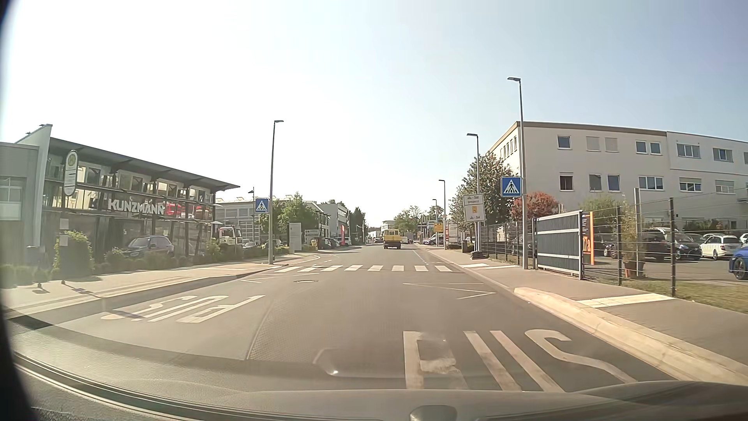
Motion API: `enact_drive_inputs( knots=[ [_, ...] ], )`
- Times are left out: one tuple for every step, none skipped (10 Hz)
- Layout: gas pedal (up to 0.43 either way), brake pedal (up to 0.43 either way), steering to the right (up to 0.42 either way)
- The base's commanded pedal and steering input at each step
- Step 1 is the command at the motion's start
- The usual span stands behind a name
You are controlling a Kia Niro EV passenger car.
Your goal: Follow the waypoints while adhering to traffic rules and regulations
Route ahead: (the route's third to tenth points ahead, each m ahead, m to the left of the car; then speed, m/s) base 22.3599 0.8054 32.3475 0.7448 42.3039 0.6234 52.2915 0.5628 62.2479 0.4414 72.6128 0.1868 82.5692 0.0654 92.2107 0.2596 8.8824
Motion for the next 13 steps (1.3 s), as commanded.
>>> enact_drive_inputs(
  knots=[
    [0.039, 0.018, 0.0],
    [0.039, 0.012, 0.0],
    [0.039, 0.018, 0.002],
    [0.039, 0.018, 0.004],
    [0.039, 0.012, 0.004],
    [0.047, 0.018, 0.004],
    [0.047, 0.018, 0.004],
    [0.047, 0.012, 0.002],
    [0.047, 0.018, 0.0],
    [0.059, 0.012, 0.0],
    [0.059, 0.012, -0.001],
    [0.059, 0.012, -0.003],
    [0.059, 0.018, -0.007]
  ],
)
